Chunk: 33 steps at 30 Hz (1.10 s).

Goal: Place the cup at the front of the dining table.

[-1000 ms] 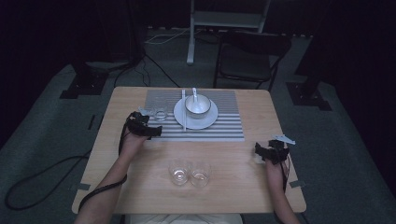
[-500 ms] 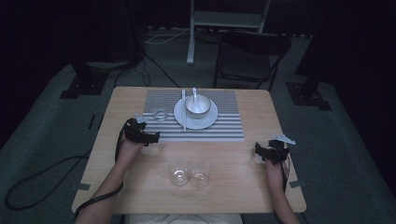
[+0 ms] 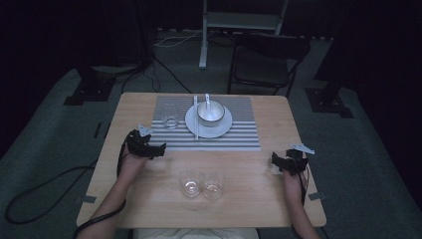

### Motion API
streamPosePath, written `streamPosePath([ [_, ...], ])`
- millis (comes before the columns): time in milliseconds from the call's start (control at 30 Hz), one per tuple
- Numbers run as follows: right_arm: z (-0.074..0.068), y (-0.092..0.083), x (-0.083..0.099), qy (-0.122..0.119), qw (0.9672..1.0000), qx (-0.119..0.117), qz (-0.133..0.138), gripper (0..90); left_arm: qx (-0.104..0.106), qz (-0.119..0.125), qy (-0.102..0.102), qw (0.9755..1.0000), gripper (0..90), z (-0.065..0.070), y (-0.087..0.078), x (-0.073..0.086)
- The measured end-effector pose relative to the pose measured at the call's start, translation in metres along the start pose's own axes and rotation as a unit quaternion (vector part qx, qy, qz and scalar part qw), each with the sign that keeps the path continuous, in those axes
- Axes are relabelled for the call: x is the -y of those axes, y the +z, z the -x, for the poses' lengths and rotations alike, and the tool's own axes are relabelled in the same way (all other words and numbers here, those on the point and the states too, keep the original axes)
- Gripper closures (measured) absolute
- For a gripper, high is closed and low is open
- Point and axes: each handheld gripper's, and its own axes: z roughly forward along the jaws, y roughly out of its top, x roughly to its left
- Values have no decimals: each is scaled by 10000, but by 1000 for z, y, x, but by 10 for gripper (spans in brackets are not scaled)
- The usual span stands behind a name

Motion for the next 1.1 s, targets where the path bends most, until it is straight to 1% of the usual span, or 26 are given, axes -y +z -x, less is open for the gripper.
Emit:
streamPosePath([
  [33, 0, 0, 0, 2, 10000, 3, 2, 130, 11, -8, -42, 10000, 17, -1, -2, 2],
  [167, 0, 0, 0, 6, 10000, -3, -2, 130, 10, -10, -27, 10000, 17, -3, -7, 8],
  [233, 0, 0, 0, 3, 10000, 7, 1, 130, -2, 48, -41, 10000, 17, -3, -11, 12],
  [367, 0, 0, 0, 5, 10000, 7, -2, 130, 16, 93, -17, 10000, 17, -4, -20, 19],
  [433, 0, 0, 0, 2, 10000, 9, 1, 130, -24, 131, 22, 9999, 17, -4, -24, 22],
  [600, 0, 0, 0, -1, 10000, 13, -1, 130, -39, 159, 29, 9999, 17, -5, -33, 29],
  [633, 0, 0, 0, 0, 10000, 12, -1, 130, -66, 224, -4, 9997, 17, -6, -35, 31],
  [667, 0, 0, 0, 1, 10000, 11, -1, 130, -50, 238, -66, 9997, 17, -7, -37, 32],
  [733, 0, 0, 0, -1, 10000, 13, -6, 130, -43, 243, -100, 9996, 17, -8, -39, 37],
  [800, 0, 0, 0, -6, 10000, 18, -7, 130, -32, 228, -87, 9997, 17, -8, -41, 40],
  [867, 0, 0, 0, -1, 10000, 18, -8, 130, -59, 265, -52, 9996, 17, -6, -45, 43],
  [967, 0, 0, 0, -3, 10000, 19, -5, 130, -20, 323, -83, 9994, 17, -6, -51, 49],
  [1033, 0, 0, 0, -7, 10000, 22, -6, 130, 18, 305, -101, 9995, 17, -5, -54, 51],
  [1100, -1, 0, 0, -7, 10000, 22, -6, 130, 21, 289, -69, 9996, 17, -3, -56, 56],
])
